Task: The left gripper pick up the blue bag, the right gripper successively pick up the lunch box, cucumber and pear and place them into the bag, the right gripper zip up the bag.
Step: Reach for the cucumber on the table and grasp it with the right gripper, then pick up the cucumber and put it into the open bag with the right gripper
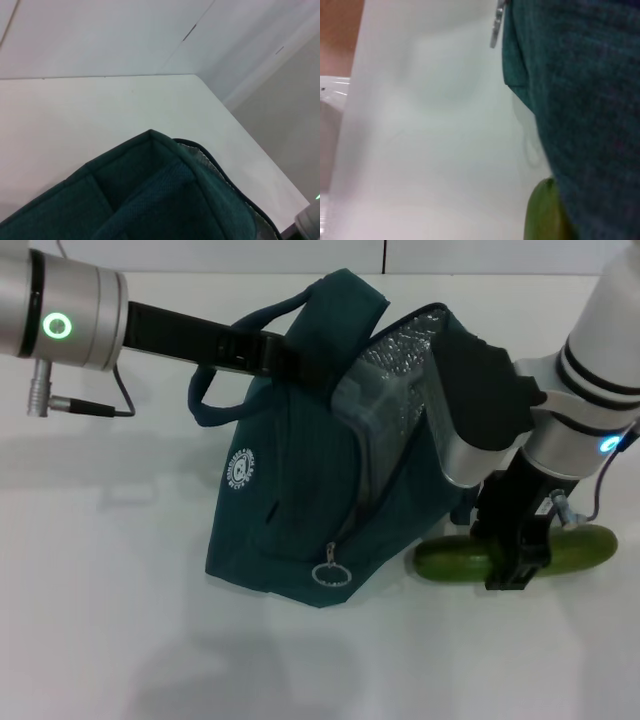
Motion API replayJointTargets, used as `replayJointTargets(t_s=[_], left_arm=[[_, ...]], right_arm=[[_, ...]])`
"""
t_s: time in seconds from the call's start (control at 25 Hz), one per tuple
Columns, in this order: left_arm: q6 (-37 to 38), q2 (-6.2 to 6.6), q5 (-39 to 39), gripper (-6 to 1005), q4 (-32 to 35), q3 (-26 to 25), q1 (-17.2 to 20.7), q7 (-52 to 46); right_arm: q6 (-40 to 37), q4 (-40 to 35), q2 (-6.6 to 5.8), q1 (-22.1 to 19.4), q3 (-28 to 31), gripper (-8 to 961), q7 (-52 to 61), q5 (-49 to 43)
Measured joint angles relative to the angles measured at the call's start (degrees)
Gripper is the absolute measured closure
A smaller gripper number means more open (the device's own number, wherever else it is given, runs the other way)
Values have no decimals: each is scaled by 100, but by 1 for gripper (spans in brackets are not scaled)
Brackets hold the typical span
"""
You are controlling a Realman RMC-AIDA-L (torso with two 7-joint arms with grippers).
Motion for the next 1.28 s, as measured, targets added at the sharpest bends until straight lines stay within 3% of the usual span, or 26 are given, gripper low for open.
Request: replayJointTargets(t_s=[0.36,0.76,0.96,1.12,1.28], left_arm=[[2,18,-14,938,3,-7,20,4],[10,17,-15,938,15,-9,20,-4],[20,13,-21,938,27,-10,19,-18],[26,9,-22,938,23,-16,20,-10],[28,7,-28,938,24,-17,19,-18]], right_arm=[[-800,-860,-22,-520,313,365,16,-178],[-1770,-1816,-74,-1414,1512,359,-161,-454],[-2031,-2028,-124,-1756,1740,356,-269,-459],[-2193,-2041,-96,-1970,2506,354,-627,-443],[-2302,-2073,-79,-2091,3787,352,-1030,-223]])
